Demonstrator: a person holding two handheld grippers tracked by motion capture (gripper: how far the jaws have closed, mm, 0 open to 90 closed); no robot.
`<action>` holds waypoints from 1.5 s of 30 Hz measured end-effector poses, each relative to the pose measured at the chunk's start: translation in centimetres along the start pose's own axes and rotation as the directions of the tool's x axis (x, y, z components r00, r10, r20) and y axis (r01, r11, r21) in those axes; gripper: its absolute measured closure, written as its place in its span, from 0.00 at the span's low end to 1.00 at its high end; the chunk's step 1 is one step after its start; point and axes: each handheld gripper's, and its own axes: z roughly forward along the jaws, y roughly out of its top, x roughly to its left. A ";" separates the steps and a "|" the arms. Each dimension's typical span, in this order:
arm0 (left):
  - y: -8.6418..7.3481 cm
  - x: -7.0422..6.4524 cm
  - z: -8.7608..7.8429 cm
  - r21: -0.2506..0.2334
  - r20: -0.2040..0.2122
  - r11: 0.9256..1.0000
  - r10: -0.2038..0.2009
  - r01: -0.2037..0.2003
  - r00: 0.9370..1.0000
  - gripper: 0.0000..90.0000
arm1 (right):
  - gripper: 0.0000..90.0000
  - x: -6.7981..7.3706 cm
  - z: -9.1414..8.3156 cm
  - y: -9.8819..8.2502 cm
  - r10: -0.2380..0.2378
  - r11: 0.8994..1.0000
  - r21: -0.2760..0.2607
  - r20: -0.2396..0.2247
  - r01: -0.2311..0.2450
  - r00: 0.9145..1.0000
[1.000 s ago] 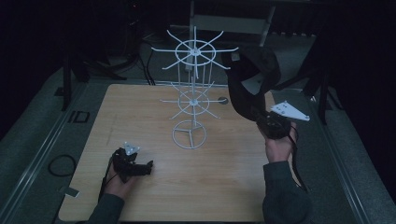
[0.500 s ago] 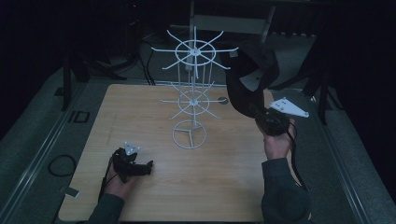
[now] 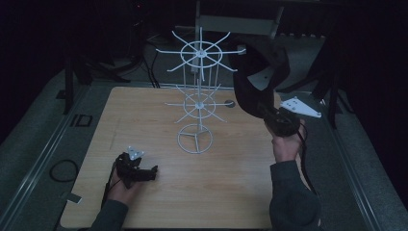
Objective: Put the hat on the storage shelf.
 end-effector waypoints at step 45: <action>0.0 0.0 0.0 0.000 0.001 1.000 -0.001 0.001 1.000 0.00 | 0.96 1.2 -0.7 1.7 -0.026 0.998 -0.064 -0.053 0.023 0.998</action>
